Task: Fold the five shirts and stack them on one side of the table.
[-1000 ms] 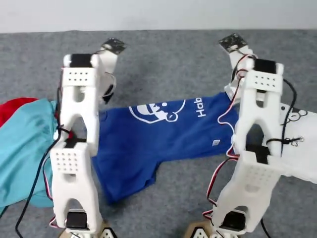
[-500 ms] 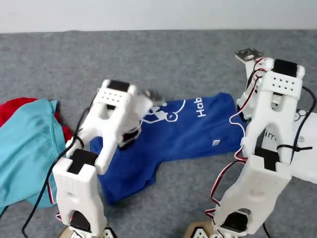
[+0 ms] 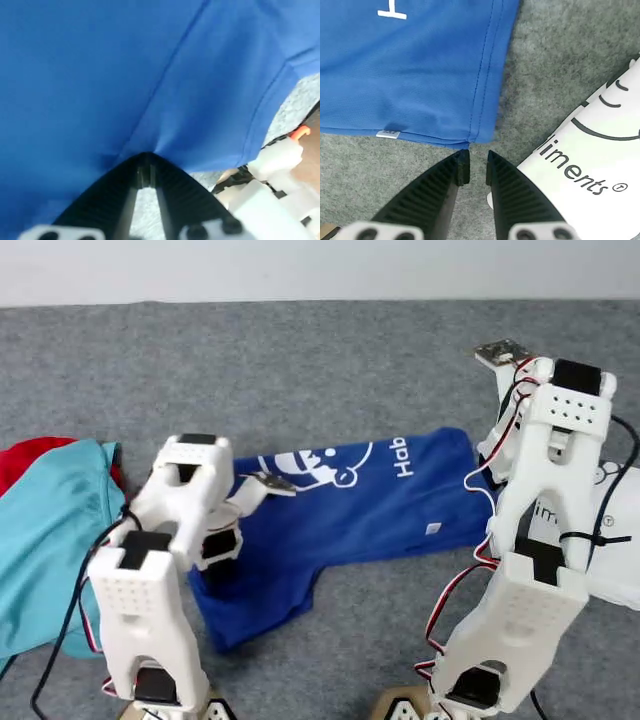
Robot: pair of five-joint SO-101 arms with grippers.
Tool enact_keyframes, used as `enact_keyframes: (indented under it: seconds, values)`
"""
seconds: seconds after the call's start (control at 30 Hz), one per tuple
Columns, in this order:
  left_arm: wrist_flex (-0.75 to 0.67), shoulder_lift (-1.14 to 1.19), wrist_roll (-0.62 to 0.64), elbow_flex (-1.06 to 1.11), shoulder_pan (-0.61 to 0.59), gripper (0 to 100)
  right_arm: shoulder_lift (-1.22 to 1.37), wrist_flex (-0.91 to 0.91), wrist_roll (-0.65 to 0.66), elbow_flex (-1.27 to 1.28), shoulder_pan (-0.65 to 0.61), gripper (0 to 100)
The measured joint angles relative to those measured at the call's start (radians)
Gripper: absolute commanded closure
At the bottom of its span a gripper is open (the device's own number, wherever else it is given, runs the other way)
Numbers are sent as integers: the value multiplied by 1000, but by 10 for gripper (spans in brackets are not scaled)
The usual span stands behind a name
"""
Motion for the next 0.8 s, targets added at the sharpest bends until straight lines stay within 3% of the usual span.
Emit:
enact_keyframes:
  seconds: [0.2,0.37,0.63,0.8]
  values:
    - [2,0,0,-8,-40,993,0,0,0,0,0,934]
    - [-9,-138,3,28,-46,993,0,0,0,0,0,934]
    - [-9,-437,37,206,158,993,0,0,-43,0,0,934]
    - [-12,-476,54,322,244,993,0,0,-54,0,0,935]
